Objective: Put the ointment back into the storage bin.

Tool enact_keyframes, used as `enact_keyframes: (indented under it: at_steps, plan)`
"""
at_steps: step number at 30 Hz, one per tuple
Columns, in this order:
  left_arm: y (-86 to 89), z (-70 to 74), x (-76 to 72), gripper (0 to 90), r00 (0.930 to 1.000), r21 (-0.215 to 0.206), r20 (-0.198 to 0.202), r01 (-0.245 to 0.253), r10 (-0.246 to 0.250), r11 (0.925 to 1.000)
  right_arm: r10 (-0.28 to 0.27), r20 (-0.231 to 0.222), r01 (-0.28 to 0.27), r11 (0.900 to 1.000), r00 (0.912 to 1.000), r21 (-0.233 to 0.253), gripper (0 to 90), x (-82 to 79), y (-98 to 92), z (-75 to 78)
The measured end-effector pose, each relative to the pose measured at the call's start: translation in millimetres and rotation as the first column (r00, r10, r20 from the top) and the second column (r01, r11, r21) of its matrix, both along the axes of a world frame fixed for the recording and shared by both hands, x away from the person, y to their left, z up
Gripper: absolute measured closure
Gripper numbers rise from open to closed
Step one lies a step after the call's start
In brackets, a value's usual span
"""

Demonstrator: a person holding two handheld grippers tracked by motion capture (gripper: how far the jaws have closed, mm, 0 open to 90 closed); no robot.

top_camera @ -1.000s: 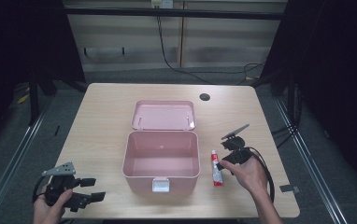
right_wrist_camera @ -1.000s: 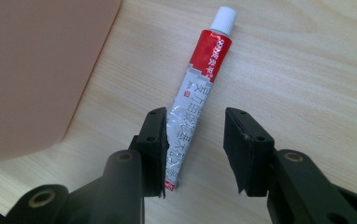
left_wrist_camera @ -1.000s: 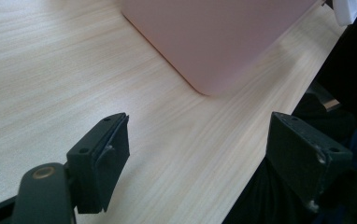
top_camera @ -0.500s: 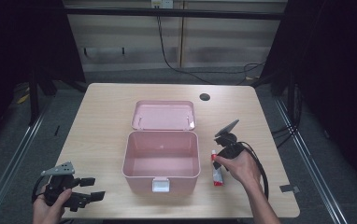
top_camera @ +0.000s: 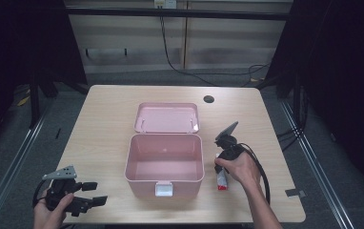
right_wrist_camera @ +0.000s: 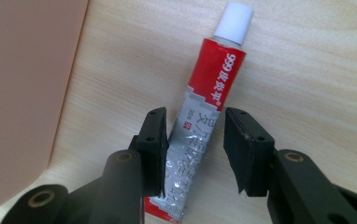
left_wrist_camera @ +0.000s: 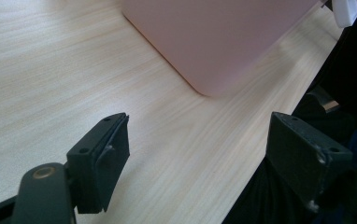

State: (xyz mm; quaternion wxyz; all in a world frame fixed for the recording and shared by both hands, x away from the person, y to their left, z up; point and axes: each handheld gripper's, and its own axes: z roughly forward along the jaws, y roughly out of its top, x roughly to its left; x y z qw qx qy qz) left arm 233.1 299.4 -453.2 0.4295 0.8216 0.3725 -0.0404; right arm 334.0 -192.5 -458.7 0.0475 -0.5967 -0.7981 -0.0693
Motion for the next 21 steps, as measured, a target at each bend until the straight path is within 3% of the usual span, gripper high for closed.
enact_keyframes:
  at_steps: [11,21]
  plan:
    - [0.2,0.5,-0.2,21.4,1.0,0.0,0.003,-0.003,0.003,1.0,0.013,-0.017,-0.014,0.999,0.9998,-0.044,61.5,0.5,7.2,-7.3]
    - [0.4,0.8,-0.9,21.4,1.0,-0.006,0.005,-0.008,0.008,0.9999,0.022,-0.008,-0.022,0.996,0.9997,-0.083,68.0,0.0,11.3,-8.3]
